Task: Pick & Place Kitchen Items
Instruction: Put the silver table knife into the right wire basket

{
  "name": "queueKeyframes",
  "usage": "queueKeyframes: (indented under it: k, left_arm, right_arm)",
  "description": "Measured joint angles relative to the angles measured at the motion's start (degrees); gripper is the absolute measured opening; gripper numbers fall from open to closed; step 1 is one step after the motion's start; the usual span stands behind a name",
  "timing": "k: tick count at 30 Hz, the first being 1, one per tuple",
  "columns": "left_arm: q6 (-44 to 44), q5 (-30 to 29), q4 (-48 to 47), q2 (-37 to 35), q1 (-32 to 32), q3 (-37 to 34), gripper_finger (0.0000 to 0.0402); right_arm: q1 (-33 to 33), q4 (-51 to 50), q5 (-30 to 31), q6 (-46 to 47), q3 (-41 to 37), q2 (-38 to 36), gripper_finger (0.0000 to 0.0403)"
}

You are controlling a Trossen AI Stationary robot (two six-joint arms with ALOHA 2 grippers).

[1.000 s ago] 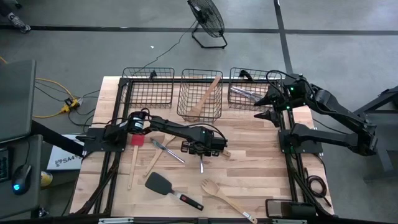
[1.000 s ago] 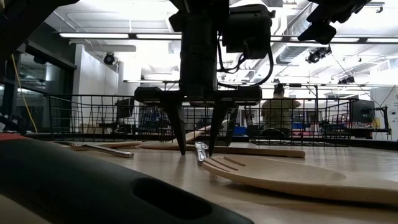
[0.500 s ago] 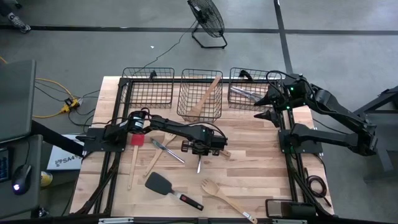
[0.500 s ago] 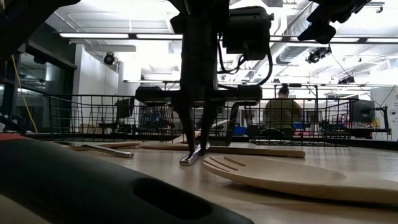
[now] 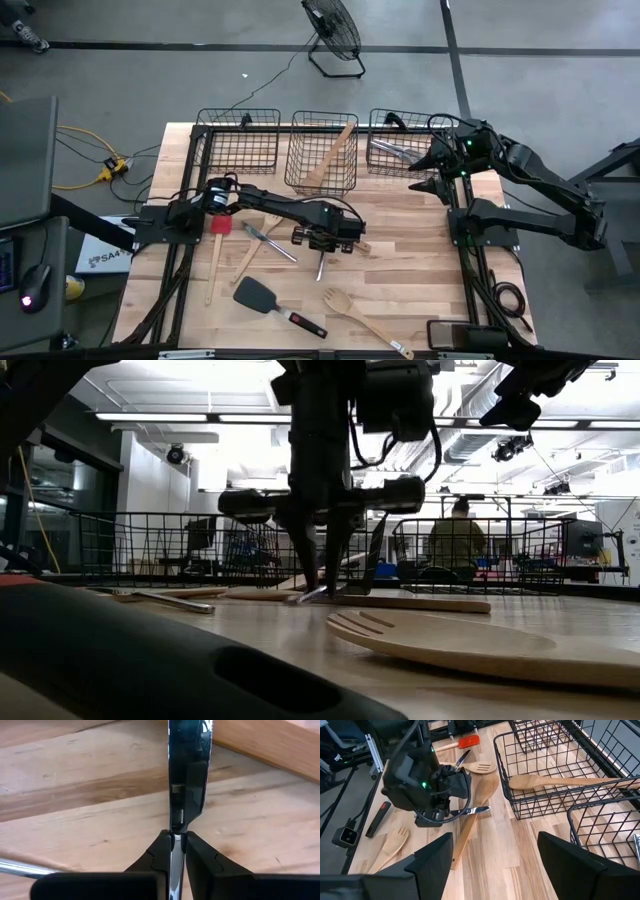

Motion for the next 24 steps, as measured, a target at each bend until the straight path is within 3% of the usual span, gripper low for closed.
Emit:
queueKeyframes:
  k: [9,20,24]
  left_arm:
    - [4.13,-2.02,-1.78,0.02,0.04,7.73,0.0029]
    - [11.67,-13.65,-13.44,0.0,0.81,28.15,0.0029]
    - [14.47,-16.3,-9.67,-2.25,1.61,27.47,0.0029]
  right_arm:
    - [-0.01,-0.04,-0.02,0.0,0.0,0.0,0.0281]
    - [-0.01,-0.07,-0.14,1.22,0.0,-0.02,0.0281]
    - [-0.01,-0.06,-2.24,1.79,0.0,-0.15,0.0281]
